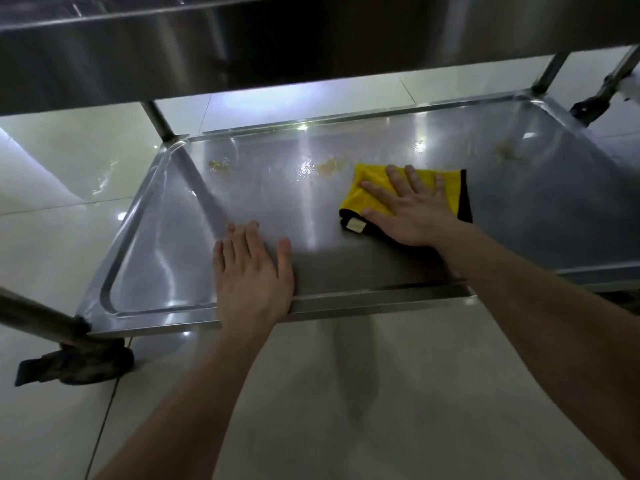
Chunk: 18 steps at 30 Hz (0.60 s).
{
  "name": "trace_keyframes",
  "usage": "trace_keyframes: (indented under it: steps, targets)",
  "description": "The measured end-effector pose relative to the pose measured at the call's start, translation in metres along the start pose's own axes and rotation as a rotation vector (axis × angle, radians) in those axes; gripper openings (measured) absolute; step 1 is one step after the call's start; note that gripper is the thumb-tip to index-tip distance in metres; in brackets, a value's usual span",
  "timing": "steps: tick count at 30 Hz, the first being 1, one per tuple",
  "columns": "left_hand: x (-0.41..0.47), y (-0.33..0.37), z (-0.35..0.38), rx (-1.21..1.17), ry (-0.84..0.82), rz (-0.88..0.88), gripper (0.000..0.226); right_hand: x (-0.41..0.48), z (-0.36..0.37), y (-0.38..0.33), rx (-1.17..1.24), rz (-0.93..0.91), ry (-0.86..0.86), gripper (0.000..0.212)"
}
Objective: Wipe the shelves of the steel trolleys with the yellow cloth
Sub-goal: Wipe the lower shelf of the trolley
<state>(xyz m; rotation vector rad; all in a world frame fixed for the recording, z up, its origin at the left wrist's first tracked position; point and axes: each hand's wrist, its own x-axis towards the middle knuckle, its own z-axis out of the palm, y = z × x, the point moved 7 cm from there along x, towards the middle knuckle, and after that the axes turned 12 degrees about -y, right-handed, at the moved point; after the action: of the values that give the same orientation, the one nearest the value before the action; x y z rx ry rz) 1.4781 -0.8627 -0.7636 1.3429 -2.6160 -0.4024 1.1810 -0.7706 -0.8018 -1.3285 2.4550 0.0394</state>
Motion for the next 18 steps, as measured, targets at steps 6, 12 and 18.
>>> trace_keyframes:
  steps: [6, 12, 18]
  targets:
    - [0.001, -0.006, 0.002, -0.006, 0.062, 0.014, 0.067, 0.023, 0.002, -0.12, -0.072, -0.17, -0.031, 0.078]
    - [0.003, -0.009, -0.001, -0.012, 0.125, 0.044, 0.064, -0.022, 0.017, -0.129, -0.132, -0.33, -0.041, 0.07]
    - [0.001, -0.014, -0.005, -0.076, 0.187, 0.049, 0.057, -0.072, 0.027, -0.071, -0.158, -0.415, -0.041, 0.073]
